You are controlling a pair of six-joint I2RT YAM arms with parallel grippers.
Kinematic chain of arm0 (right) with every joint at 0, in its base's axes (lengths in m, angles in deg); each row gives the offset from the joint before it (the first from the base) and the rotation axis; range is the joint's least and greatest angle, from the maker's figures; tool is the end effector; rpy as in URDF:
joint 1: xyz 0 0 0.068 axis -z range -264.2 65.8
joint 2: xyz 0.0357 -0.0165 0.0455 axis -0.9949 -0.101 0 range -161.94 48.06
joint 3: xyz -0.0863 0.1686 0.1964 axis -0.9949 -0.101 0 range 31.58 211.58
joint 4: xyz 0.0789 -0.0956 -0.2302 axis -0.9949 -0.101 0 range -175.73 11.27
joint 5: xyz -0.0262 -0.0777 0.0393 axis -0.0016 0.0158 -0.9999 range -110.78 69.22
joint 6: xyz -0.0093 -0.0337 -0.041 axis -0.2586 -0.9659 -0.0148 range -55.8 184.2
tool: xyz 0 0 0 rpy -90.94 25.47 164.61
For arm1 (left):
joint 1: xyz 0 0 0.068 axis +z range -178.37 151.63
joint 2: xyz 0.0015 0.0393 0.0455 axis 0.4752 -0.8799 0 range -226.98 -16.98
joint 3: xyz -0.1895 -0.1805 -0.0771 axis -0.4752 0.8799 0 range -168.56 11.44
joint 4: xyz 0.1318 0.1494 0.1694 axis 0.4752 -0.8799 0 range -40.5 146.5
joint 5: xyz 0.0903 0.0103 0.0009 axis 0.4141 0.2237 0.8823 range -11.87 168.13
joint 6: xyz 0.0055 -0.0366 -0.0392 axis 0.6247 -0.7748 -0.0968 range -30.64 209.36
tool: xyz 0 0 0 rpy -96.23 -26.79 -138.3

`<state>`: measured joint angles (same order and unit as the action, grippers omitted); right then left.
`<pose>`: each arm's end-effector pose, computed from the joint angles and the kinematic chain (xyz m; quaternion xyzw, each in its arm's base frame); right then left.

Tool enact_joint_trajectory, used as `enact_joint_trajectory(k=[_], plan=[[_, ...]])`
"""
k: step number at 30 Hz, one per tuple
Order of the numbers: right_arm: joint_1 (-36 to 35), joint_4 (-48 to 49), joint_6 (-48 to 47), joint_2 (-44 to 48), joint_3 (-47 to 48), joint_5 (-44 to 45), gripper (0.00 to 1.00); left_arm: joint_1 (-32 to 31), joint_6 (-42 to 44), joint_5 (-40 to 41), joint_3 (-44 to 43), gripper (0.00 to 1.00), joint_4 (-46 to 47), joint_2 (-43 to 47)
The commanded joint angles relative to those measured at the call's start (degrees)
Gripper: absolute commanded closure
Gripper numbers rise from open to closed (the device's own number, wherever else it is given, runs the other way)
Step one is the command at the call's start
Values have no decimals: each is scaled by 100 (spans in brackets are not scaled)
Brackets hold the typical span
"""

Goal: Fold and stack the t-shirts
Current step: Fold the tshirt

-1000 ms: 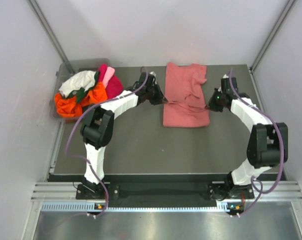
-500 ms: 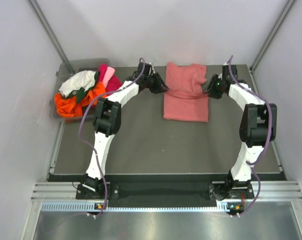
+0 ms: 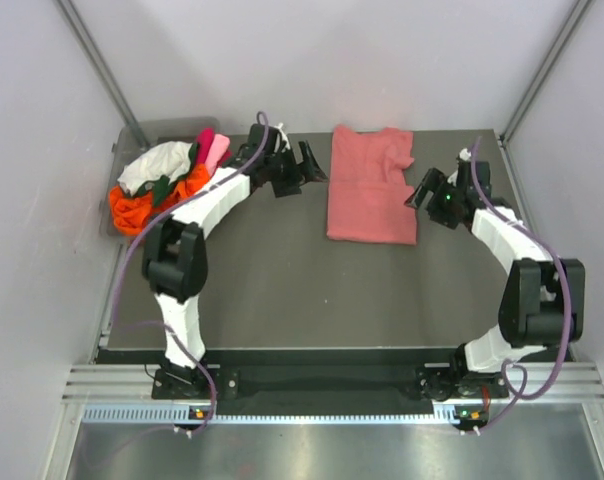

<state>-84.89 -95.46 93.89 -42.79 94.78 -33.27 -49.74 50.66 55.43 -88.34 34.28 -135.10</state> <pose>0.3464 0.0118 0.2409 0.1886 0.8977 0.1977 0.3457 0.4393 -0.1865 0.2567 -0.0529 0.8928 -0.3600 0.2655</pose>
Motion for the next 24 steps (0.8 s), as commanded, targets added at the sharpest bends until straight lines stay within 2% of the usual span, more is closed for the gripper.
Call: enact_joint_trajectory(k=[1, 3, 7, 12, 20, 21, 24], plan=[[34, 767, -69, 524, -597, -60, 15, 18, 231, 283, 871, 2, 419, 1148], [25, 864, -121, 630, -984, -113, 17, 10, 152, 214, 1476, 2, 673, 1370], [25, 1145, 1, 525, -1354, -174, 25, -43, -102, 160, 2076, 5, 956, 1591], [25, 1365, 107, 349, -1635, -131, 27, -227, -471, 239, 3059, 9, 1781, 1793], [16, 1427, 107, 15, -1705, -43, 42, -526, -578, 257, 3150, 24, 1967, 1363], [16, 1444, 107, -3, -1723, -25, 47, -527, -569, 275, 3150, 25, 1949, 1336], [25, 1506, 107, -108, -1750, -8, 52, -535, -525, 292, 3080, 27, 1845, 1248]])
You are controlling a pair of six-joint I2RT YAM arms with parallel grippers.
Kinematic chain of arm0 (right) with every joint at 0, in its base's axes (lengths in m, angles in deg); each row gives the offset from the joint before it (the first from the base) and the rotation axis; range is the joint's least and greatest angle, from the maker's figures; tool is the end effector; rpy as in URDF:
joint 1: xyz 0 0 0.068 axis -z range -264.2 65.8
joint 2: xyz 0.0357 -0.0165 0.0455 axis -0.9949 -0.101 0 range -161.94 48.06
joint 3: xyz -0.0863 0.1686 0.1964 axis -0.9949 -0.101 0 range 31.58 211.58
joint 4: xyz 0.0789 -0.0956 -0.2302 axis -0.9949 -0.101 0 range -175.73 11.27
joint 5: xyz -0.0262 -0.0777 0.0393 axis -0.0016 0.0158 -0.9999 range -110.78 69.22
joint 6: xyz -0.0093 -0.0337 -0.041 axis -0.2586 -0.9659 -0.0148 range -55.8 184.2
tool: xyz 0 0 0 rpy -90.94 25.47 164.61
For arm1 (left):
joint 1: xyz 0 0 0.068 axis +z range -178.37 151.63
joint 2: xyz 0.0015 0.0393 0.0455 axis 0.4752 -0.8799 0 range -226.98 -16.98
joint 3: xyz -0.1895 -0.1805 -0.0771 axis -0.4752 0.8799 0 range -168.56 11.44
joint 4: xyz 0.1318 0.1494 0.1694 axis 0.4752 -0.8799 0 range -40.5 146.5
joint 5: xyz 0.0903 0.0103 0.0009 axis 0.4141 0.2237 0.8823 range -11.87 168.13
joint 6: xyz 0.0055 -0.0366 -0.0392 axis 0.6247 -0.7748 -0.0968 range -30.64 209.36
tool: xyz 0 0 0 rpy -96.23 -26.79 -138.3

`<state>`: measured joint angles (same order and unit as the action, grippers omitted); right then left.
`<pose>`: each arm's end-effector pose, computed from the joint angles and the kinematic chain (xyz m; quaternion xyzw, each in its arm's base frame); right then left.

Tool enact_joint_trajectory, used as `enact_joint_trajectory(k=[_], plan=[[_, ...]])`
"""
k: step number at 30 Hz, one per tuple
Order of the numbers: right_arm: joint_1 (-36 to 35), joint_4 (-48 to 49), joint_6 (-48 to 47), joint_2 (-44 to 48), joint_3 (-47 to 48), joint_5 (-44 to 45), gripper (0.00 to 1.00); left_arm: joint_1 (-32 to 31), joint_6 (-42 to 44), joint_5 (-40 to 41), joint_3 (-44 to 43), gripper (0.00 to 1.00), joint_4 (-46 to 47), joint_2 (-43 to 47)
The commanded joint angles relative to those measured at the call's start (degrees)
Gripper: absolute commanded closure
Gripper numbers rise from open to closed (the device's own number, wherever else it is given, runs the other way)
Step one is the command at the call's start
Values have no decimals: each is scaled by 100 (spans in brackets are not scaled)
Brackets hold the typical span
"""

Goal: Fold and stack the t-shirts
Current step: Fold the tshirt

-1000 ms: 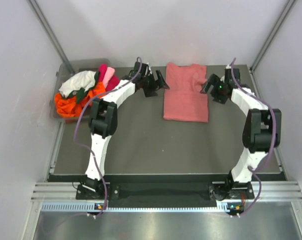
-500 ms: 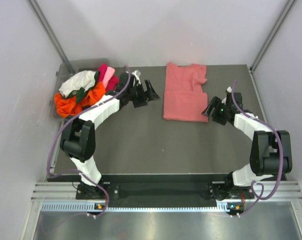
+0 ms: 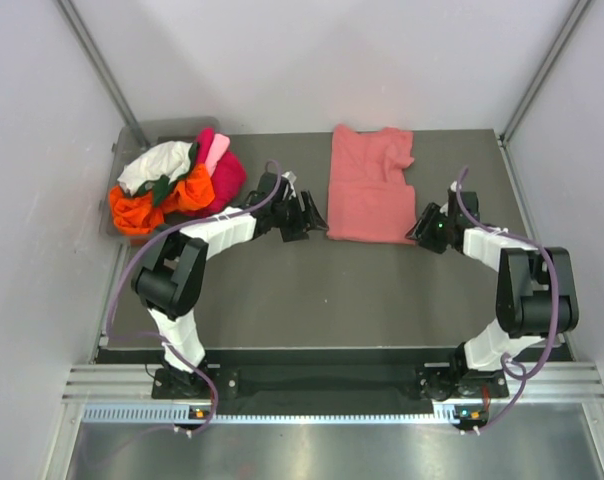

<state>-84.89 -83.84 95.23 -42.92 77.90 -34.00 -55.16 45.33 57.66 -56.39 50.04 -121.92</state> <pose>0.3110 0.0118 0.1650 0.2059 0.9106 0.1973 0.2991 0.3493 -0.1901 0.1946 -0.0664 0.9047 -0.3578 0.2216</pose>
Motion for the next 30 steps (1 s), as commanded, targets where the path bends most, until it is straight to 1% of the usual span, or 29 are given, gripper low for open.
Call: enact_joint_trajectory(k=[1, 4, 5, 6, 8, 12, 13, 14, 15, 16, 20, 24, 27, 30], plan=[[16, 396, -26, -122, -62, 47, 52, -2, 113, 113, -168, 27, 181, -96], [-19, 466, -18, -236, -62, 55, 57, 7, 360, 166, -274, 27, -31, -88], [-19, 466, -9, -288, -88, 64, 58, 7, 395, 201, -274, 27, -40, -79], [-28, 466, 0, -315, -97, 47, 62, 7, 430, 192, -257, 27, -48, -79], [-54, 694, 0, -385, -124, 38, 65, 7, 431, 123, -169, 27, 65, -96], [-107, 853, -44, -447, -185, 3, 86, -46, 466, 183, -37, 28, 127, -105], [-116, 862, -70, -430, -194, 20, 89, -46, 422, 184, 24, 29, 171, -79], [-133, 853, -70, -360, -229, 55, 90, -55, 396, 166, 138, 29, 302, -61], [-133, 871, -79, -316, -255, 134, 96, -72, 352, 149, 182, 29, 338, -44], [-133, 888, -79, -237, -308, 161, 100, -81, 343, 140, 200, 29, 373, -43], [-125, 959, -79, -218, -344, 144, 100, -151, 307, 148, 253, 29, 417, -79], [-125, 1072, -70, -297, -361, -66, 100, -239, 237, 140, 358, 28, 566, -79], [-142, 1108, -88, -306, -370, -138, 96, -318, 202, 201, 367, 27, 602, -105], [-133, 1108, -79, -236, -422, 11, 100, -406, 184, 271, 332, 27, 602, -131]])
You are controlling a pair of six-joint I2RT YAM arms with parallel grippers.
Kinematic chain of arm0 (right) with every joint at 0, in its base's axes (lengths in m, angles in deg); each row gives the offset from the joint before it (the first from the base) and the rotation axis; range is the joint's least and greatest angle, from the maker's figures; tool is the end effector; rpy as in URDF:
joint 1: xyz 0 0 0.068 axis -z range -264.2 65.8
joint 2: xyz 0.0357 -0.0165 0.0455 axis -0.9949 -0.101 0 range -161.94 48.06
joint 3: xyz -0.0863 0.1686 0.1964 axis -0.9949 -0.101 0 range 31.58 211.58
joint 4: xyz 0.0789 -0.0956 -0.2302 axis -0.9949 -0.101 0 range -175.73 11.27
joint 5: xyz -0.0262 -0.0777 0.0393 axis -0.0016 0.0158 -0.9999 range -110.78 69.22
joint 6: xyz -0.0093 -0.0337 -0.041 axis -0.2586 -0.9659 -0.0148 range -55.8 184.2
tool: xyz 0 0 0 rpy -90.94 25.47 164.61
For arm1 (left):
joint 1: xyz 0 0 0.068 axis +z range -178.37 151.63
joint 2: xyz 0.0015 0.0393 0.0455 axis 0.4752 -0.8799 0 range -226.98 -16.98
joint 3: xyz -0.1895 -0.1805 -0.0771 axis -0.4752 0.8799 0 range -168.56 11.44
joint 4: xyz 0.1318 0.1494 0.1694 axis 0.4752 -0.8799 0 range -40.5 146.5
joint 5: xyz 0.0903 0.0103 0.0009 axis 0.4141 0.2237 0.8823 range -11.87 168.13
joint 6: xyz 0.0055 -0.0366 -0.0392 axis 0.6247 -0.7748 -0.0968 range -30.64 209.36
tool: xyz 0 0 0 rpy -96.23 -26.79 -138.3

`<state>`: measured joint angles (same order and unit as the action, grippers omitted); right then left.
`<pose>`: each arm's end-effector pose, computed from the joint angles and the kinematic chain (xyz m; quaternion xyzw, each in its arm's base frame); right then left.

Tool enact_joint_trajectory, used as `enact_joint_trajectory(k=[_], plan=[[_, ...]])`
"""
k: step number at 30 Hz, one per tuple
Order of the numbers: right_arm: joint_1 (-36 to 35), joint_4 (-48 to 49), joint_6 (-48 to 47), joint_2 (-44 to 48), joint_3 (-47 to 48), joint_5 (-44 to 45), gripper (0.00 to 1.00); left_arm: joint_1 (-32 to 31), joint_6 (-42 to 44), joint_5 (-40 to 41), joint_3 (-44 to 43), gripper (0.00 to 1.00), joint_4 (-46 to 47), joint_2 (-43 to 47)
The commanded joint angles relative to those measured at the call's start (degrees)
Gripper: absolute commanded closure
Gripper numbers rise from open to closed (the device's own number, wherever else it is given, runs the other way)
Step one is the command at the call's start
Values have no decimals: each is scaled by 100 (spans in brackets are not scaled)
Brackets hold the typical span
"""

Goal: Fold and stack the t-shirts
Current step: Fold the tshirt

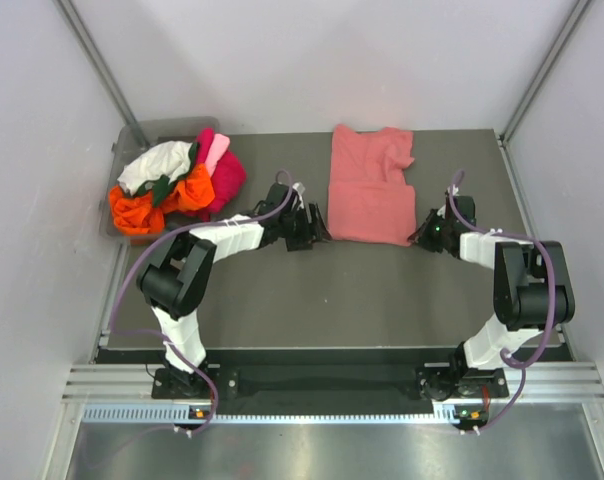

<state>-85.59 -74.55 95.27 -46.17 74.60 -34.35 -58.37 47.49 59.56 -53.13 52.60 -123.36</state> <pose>0.3135 0.0158 0.1440 0.1948 0.9042 0.2072 0.3185 0.3342 -0.2059 0.1710 -0.0341 0.9155 -0.3393 0.2136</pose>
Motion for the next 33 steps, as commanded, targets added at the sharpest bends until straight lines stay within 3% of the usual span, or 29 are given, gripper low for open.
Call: enact_joint_trajectory(k=[1, 10, 15, 25, 33], plan=[[-63, 179, -84, 142, -119, 81, 100, -94, -32, 107, -37, 27, 355, -5], [-72, 197, -92, 247, -198, 143, 100, -147, -76, 213, -108, 28, 346, -75], [-72, 188, -101, 257, -181, 143, 100, -164, -155, 205, -239, 40, 346, -286], [-81, 170, -136, 265, -180, 170, 100, -155, -454, 161, -723, 41, 592, -865], [-81, 170, -119, 274, -180, 187, 100, -94, -507, 424, -1004, 55, 425, -1130]])
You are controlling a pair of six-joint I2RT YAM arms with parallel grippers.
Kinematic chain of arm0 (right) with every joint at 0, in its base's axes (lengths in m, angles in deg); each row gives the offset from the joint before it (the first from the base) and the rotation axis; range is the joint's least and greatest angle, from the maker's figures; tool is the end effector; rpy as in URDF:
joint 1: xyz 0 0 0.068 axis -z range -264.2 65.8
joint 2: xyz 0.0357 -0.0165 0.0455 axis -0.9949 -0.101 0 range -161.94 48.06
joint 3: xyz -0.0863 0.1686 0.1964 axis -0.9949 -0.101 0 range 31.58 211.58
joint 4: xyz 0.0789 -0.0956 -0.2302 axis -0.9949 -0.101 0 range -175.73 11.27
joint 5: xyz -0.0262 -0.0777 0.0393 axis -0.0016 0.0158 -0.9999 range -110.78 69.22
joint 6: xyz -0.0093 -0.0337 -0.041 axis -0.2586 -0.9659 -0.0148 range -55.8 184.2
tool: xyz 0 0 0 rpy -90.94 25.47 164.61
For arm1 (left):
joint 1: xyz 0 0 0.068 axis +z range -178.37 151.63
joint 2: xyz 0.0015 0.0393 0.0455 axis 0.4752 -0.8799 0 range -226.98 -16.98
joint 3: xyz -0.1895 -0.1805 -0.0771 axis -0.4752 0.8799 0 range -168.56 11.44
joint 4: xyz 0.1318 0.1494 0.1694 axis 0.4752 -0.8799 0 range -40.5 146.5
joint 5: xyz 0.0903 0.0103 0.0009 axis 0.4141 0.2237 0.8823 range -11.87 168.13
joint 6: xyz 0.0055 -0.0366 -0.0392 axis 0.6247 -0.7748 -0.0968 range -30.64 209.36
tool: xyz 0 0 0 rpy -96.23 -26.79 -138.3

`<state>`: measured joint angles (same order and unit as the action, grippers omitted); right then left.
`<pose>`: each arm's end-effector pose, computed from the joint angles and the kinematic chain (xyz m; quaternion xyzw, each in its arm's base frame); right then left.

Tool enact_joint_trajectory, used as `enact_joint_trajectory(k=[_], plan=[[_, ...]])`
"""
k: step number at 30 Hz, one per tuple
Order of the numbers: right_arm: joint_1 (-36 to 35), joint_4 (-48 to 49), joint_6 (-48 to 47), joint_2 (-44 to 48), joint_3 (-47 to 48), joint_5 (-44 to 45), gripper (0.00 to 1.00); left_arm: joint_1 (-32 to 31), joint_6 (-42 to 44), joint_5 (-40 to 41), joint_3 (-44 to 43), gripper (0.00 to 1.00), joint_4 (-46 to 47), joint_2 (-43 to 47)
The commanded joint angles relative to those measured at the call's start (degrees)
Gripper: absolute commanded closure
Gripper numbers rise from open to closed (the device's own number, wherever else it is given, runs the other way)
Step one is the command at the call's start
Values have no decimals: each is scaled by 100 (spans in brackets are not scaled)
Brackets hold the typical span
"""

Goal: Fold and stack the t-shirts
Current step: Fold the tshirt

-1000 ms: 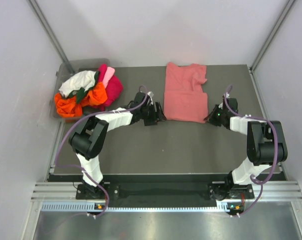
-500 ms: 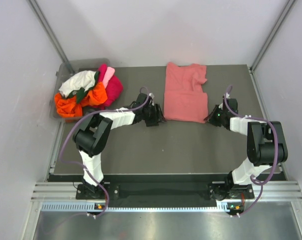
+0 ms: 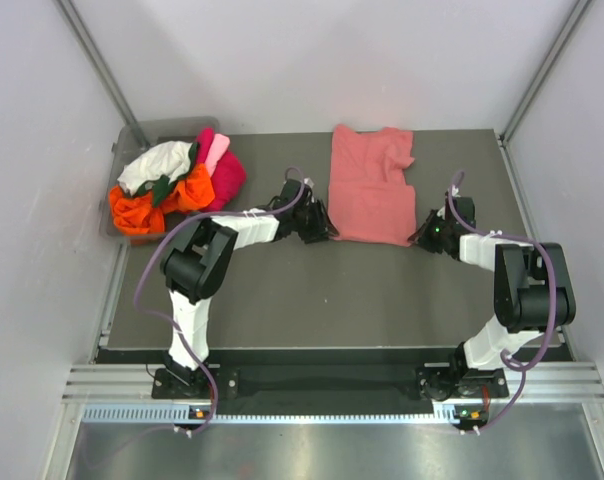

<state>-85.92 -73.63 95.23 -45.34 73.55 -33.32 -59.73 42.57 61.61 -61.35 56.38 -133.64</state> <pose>0.3101 0.0169 0.1443 0.1941 0.9029 0.2015 0.3262 0.3658 -0.2346 0.1478 -0.0667 0.9102 -0.3464 0.2169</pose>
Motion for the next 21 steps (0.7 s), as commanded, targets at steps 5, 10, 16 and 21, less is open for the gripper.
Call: enact_joint_trajectory(k=[5, 10, 16, 21], plan=[[-48, 105, -123, 200, -93, 93, 100, 94, -120, 52, -235, 98, 170, -225], [-232, 157, -54, 253, -128, 155, 100, 147, -59, 95, -113, 100, 109, -77], [-777, -254, 106, 129, 232, 137, 100, 577, 2, -317, 441, 100, 197, 494], [-1251, -493, 210, 427, -13, -3, 100, 604, 231, -186, 1107, 100, 38, 1171]])
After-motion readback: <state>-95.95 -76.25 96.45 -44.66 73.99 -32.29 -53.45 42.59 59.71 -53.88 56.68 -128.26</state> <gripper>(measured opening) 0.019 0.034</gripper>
